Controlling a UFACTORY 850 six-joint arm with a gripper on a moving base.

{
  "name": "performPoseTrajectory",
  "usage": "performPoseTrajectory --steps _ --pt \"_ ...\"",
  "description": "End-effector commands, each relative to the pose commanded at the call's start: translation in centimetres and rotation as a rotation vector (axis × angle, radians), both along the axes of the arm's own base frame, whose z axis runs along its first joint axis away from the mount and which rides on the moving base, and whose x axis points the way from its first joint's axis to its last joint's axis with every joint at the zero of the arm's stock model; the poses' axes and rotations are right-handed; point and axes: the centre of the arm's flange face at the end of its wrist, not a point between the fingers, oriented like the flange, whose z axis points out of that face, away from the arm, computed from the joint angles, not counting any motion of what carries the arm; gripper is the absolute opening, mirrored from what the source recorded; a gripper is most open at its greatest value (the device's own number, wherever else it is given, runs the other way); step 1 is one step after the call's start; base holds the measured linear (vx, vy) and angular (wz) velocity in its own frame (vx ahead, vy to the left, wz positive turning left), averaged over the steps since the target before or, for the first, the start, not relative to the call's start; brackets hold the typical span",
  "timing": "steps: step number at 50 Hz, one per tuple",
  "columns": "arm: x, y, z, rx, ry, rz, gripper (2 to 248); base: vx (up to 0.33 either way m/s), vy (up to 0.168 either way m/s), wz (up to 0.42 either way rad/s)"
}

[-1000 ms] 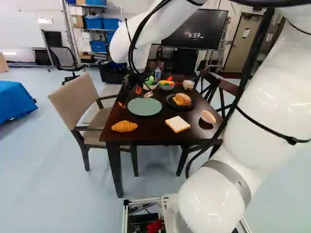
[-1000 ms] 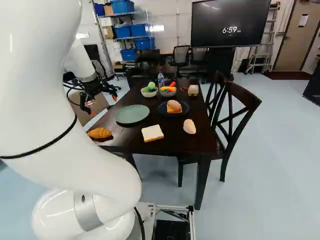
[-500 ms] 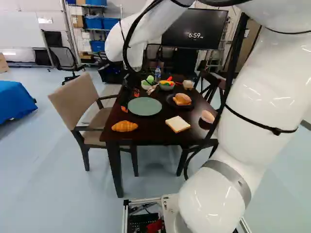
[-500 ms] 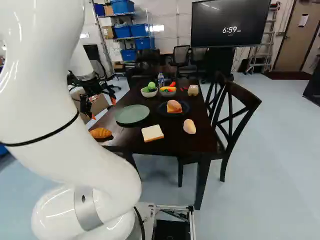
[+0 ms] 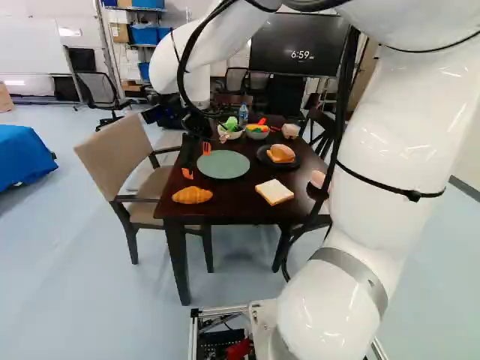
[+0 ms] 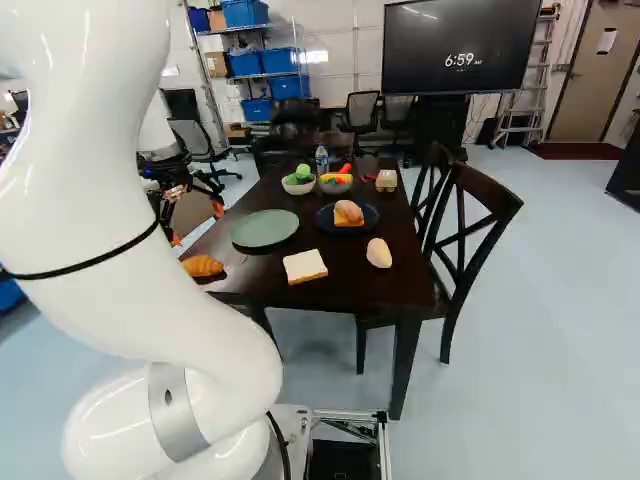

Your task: Move the croissant to the empty plate

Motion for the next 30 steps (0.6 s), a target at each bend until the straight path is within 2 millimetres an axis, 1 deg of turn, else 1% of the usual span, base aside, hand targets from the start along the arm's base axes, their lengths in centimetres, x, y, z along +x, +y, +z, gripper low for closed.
performPoseTrajectory --steps 7,12,30 --pt "-0.8 0.3 0.0 -0.001 0.001 0.013 247 0.000 0.000 0.000" --pt "-1.1 0.4 -0.4 -0.005 0.008 0.018 247 0.000 0.000 0.000" --pt "-0.4 1.2 -2.9 -0.030 0.046 0.026 247 0.000 0.000 0.000"
